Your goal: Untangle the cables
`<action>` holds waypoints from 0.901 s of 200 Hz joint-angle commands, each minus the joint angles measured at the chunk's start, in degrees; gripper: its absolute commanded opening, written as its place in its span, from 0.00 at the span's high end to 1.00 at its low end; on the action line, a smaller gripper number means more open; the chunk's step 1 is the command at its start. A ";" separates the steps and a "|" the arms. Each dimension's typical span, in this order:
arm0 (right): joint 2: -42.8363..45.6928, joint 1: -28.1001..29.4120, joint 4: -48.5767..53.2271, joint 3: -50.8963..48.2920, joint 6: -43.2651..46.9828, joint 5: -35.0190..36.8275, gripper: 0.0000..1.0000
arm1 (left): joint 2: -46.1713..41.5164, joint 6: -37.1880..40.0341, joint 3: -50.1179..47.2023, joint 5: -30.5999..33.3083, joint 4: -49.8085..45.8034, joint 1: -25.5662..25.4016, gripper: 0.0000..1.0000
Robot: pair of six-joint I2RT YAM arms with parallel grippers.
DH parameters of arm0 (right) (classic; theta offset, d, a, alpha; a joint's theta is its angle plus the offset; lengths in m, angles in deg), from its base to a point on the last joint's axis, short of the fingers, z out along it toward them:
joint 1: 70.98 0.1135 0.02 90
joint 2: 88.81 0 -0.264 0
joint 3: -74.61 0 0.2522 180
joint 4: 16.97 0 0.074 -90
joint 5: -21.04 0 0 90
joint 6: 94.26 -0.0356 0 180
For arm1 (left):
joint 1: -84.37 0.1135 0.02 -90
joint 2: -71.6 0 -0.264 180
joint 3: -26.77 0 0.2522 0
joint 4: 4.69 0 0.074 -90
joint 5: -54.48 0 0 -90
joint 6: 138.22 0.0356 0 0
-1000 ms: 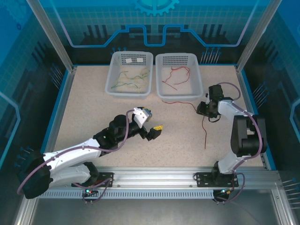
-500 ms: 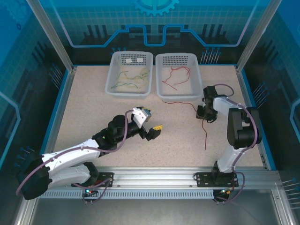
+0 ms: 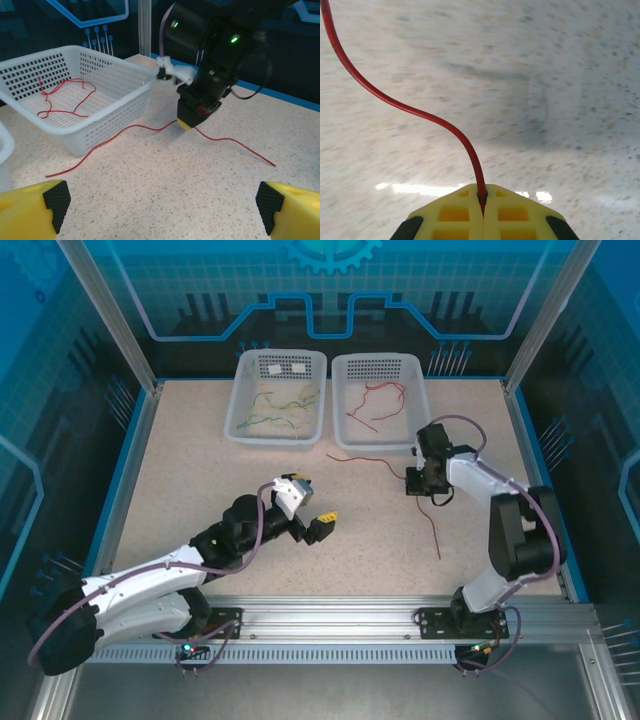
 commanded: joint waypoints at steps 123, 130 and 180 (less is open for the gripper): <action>21.88 5.60 -10.31 7.65 1.36 -18.03 1.00 | -3.69 -6.92 -3.29 -3.00 9.49 6.66 0.02; 21.11 4.61 -11.27 8.98 -0.31 -19.32 1.00 | -3.96 -7.22 -3.59 -2.97 9.81 6.69 0.02; 14.98 3.18 -10.86 17.53 5.68 -28.00 1.00 | -8.04 -5.90 -3.88 -4.79 7.39 6.60 0.03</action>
